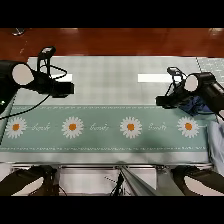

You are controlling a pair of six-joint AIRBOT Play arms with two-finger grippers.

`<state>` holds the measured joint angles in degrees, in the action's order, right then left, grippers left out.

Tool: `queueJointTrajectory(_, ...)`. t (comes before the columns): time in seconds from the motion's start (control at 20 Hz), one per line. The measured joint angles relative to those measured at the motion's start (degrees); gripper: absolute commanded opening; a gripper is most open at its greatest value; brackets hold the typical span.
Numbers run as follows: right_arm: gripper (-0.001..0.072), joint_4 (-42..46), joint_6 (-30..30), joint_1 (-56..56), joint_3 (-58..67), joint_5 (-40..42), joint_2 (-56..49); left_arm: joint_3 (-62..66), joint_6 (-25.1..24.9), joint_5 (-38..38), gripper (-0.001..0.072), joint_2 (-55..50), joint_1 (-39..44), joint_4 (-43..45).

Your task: Fold the shirts.

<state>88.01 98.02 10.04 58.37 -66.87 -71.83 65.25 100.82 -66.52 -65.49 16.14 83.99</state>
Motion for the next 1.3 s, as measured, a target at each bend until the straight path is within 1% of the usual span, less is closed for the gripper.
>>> queueJointTrajectory(0.65, 0.0027, -0.02, 0.0, 0.0, 0.0, 0.44, 0.0, 0.0, 0.0, 0.31, 0.0023, 0.0, 0.02, 0.02)
queueJointTrajectory(0.75, 0.0027, 0.0, 0.0, 0.0, -0.02, 2.32, 0.0, -0.02, -0.02, 1.92, 0.0023, 0.0, 0.02, 0.02)
queueJointTrajectory(0.85, 0.0029, 0.13, 0.0, 0.0, 0.0, 6.23, -0.02, -0.02, 0.0, 4.7, 0.0024, -0.02, 0.02, 0.0)
queueJointTrajectory(0.9, 0.0032, 0.74, -0.02, 0.0, -0.02, 8.7, -0.07, -0.02, 0.0, 6.95, 0.0038, -0.09, 0.02, 0.02)
queueJointTrajectory(0.95, 0.0214, 2.14, -0.02, 0.0, -0.02, 11.52, -0.07, -0.02, -0.02, 9.6, 0.0242, -0.2, 0.02, 0.02)
queueJointTrajectory(1.0, 0.0634, 3.82, 0.15, 0.0, -0.02, 14.23, -0.09, -0.02, -0.02, 12.37, 0.0584, -0.42, 0.0, 0.02)
queueJointTrajectory(1.05, 0.0637, 6.03, 0.83, 0.0, 0.0, 17.16, -0.2, -0.02, -0.02, 15.37, 0.0702, -0.79, 0.0, 0.02)
queueJointTrajectory(1.15, 0.0636, 12.83, 3.41, -0.39, -0.02, 22.08, -0.55, -0.02, 0.0, 21.53, 0.0701, -2.01, -0.02, 0.04)
queueJointTrajectory(1.2, 0.0635, 17.33, 6.21, -1.4, 0.0, 23.76, -0.7, -0.02, -0.02, 23.58, 0.0701, -2.6, -0.07, 0.04)
queueJointTrajectory(1.3, 0.0633, 25.64, 13.49, -5.64, 0.0, 24.44, -0.85, -0.02, -0.52, 25.86, 0.0701, -3.69, -0.17, 0.09)
